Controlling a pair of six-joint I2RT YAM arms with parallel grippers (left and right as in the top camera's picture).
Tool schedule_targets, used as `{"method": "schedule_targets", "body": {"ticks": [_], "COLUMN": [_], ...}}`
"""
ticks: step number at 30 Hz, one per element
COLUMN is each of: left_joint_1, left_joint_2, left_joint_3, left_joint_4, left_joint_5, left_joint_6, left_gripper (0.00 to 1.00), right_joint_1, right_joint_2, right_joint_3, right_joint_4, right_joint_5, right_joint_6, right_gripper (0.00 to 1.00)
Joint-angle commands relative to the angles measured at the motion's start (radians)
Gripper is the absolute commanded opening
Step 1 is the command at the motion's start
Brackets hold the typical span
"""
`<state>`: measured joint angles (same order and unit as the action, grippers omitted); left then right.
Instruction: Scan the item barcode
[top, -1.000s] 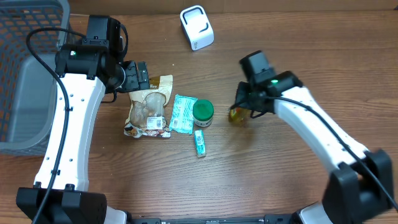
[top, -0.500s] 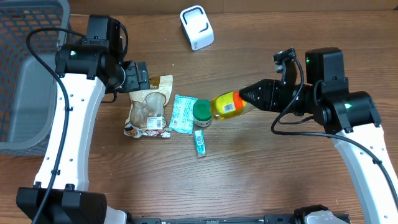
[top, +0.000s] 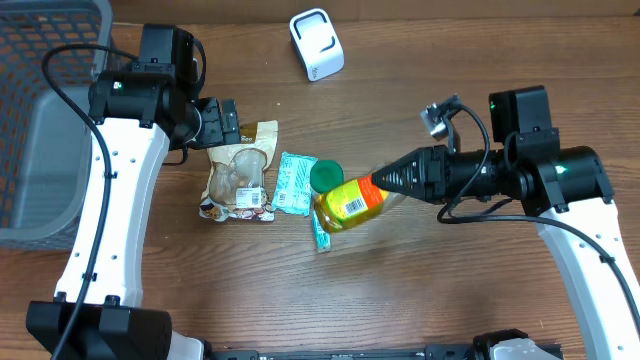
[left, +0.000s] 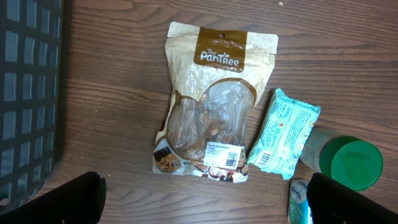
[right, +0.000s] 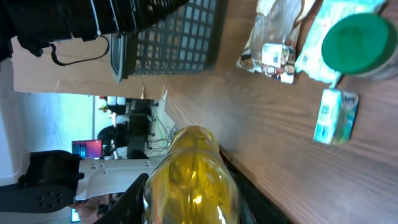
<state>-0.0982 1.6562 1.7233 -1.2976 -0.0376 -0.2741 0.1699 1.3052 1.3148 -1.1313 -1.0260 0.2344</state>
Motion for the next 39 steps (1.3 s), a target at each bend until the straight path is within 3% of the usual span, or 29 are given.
{"method": "schedule_targets", "body": {"ticks": [1, 34, 39], "left_joint_1": [-0.001, -0.001, -0.001], "left_joint_2": [0.008, 0.008, 0.008], "left_joint_3": [-0.002, -0.002, -0.002], "left_joint_4": [0.001, 0.001, 0.001], "left_joint_5": [0.005, 0.005, 0.005], "left_joint_6": [0.008, 0.008, 0.008], "left_gripper": [0.99, 0.99, 1.0], "right_joint_1": [-0.006, -0.006, -0.006], "right_joint_2": [-0.013, -0.013, -0.013], "right_joint_3": [0.028, 0.028, 0.028], "right_joint_4": [-0.019, -0.032, -0.087], "right_joint_5": [-0.056, -0.056, -0.131], "right_joint_6": [-0.008, -0.034, -0.161], "right_gripper": [0.24, 0.22, 0.21]}}
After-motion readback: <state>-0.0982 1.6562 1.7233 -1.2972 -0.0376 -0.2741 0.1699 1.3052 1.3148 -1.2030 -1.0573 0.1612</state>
